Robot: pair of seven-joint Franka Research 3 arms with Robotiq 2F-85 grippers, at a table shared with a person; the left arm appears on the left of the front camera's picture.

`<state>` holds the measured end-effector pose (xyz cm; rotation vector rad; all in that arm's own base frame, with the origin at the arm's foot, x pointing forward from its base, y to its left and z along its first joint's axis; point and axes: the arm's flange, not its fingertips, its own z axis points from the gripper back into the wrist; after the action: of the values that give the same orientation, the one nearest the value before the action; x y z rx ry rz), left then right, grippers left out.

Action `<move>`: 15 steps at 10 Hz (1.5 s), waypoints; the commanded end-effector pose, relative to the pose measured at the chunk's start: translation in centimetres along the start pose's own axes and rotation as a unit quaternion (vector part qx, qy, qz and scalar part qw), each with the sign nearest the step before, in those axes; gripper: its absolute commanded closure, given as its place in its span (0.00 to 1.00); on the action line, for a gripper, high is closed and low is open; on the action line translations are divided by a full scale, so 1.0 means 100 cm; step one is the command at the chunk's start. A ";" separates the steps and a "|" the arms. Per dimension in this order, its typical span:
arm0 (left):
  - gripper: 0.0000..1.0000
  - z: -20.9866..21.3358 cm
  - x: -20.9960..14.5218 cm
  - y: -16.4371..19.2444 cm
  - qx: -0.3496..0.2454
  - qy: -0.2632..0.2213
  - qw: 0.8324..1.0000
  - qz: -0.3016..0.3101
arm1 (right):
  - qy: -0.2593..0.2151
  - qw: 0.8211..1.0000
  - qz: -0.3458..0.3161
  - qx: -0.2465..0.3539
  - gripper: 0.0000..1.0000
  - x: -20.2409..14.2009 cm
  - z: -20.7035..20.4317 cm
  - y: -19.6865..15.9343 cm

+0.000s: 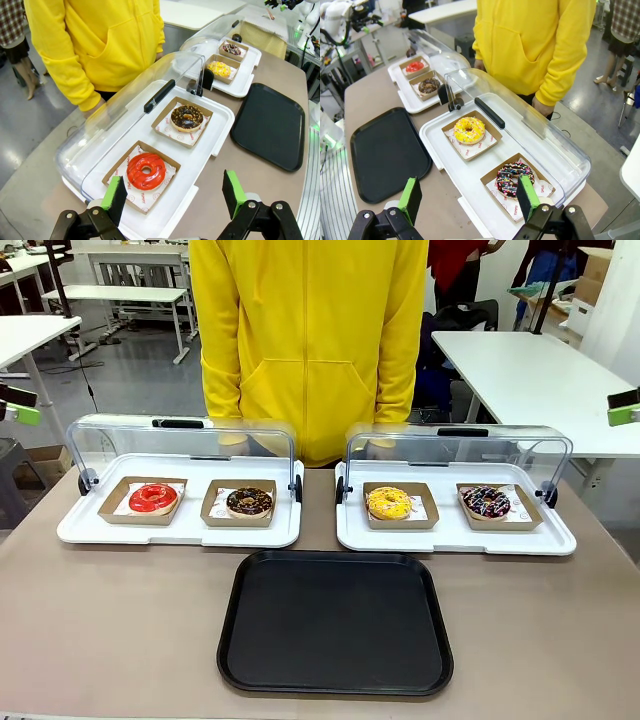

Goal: Move the first donut from the left to the tray.
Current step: Pick up the Paper togo box containing the Donut indicated by the person and place it on the Handle tray.

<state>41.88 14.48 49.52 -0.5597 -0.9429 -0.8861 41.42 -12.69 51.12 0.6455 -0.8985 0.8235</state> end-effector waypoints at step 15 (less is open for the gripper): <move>0.00 -0.001 0.001 0.002 -0.003 -0.014 1.000 -0.005 | -0.011 1.000 0.011 0.002 0.00 0.001 -0.001 -0.002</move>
<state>41.88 14.48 49.52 -0.5597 -0.9429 -0.8861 41.41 -12.69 51.12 0.6455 -0.8984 0.8235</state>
